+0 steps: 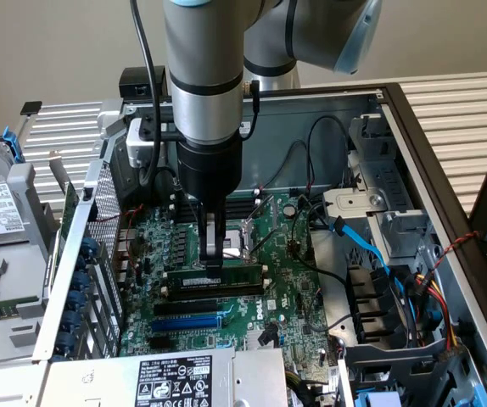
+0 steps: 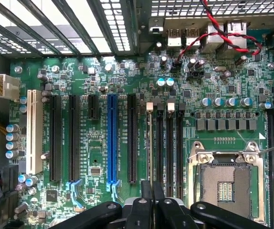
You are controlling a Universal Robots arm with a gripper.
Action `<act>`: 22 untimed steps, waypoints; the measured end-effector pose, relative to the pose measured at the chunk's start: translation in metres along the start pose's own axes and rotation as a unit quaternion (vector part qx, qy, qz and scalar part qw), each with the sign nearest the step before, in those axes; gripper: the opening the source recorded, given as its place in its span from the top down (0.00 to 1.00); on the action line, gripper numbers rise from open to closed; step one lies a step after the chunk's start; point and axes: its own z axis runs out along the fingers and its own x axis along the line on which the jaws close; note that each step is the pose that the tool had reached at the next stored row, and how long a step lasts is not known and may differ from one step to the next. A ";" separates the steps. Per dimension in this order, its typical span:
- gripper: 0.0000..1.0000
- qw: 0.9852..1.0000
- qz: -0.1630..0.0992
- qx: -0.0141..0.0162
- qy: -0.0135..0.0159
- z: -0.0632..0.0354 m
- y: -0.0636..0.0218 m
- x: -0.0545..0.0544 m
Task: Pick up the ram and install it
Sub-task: 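Insert the ram into the slot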
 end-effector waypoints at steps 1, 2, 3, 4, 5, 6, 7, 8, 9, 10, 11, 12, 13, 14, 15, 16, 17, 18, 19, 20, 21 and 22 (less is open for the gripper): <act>0.88 1.000 0.000 0.000 0.000 0.0000 0.0000 0.000; 0.88 1.000 0.000 0.000 0.000 0.0000 0.0001 0.000; 0.88 1.000 0.000 0.000 0.000 -0.0001 0.0001 0.000; 0.88 1.000 0.000 0.000 0.000 -0.0001 0.0001 0.000; 0.88 1.000 0.000 0.000 0.000 -0.0001 0.0001 0.000; 0.88 1.000 0.000 0.000 0.000 -0.0001 0.0001 0.000; 0.88 1.000 0.000 0.000 0.000 -0.0001 0.0001 0.000; 0.88 1.000 0.000 0.000 0.000 -0.0001 0.0001 0.000; 0.88 1.000 0.000 0.000 0.000 0.0000 0.0001 0.000; 0.88 1.000 0.000 0.000 0.000 0.0006 0.0001 0.000; 0.88 1.000 0.000 0.000 0.000 0.0012 0.0001 0.000; 0.88 1.000 0.000 0.000 0.000 0.0013 0.0001 0.000; 0.88 1.000 0.000 0.000 0.000 0.0013 0.0001 0.000; 0.88 1.000 0.000 0.000 0.000 0.0014 0.0001 0.000; 0.88 1.000 0.000 0.000 0.000 0.0015 0.0000 0.000; 0.88 1.000 0.000 0.000 0.000 0.0015 0.0000 0.000; 0.88 1.000 0.000 0.000 0.000 0.0016 0.0000 0.000; 0.88 1.000 0.000 0.000 0.000 0.0017 0.0000 0.000; 0.88 1.000 0.000 0.000 0.000 0.0018 0.0000 0.000; 0.88 1.000 0.000 0.000 0.000 0.0022 0.0000 0.000; 0.88 1.000 0.000 0.000 0.000 0.0028 -0.0001 0.000; 0.88 1.000 0.000 0.000 0.000 0.0029 -0.0001 0.000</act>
